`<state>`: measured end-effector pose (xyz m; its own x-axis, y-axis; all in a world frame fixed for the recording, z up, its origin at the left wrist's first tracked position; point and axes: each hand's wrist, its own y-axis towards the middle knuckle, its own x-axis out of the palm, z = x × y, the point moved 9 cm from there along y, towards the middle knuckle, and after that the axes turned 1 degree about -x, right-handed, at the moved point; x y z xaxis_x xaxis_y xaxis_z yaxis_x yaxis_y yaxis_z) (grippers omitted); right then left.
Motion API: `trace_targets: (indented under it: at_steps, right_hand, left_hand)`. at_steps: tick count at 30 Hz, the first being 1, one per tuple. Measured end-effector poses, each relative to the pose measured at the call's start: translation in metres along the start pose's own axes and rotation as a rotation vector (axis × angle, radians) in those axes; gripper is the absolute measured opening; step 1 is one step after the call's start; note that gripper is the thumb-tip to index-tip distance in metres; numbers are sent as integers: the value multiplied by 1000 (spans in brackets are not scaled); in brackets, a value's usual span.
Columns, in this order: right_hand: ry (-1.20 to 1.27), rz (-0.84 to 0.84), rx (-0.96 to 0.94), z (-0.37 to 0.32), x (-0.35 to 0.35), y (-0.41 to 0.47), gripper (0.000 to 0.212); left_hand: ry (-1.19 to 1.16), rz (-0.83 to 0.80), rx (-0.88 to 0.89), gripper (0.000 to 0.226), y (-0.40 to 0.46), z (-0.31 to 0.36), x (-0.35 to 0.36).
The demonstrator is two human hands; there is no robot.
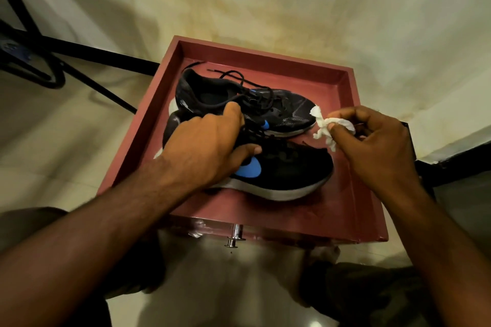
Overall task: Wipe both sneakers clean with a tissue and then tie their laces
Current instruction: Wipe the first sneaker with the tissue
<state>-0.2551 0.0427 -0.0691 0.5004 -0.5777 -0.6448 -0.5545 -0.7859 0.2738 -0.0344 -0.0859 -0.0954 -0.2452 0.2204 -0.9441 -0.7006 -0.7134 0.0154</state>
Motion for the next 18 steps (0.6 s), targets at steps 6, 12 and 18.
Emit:
trace_targets:
  at_steps: [6, 12, 18]
  right_hand:
    - [42, 18, -110, -12, -3, -6, 10]
    - [-145, -132, -193, -15, 17, -15, 16]
    - [-190, -205, -354, -53, 64, -49, 15]
  left_hand:
    - [3, 74, -137, 61, -1, -20, -3]
    - [99, 118, -118, 55, 7, -21, -9]
    - [125, 54, -99, 52, 6, -12, -1]
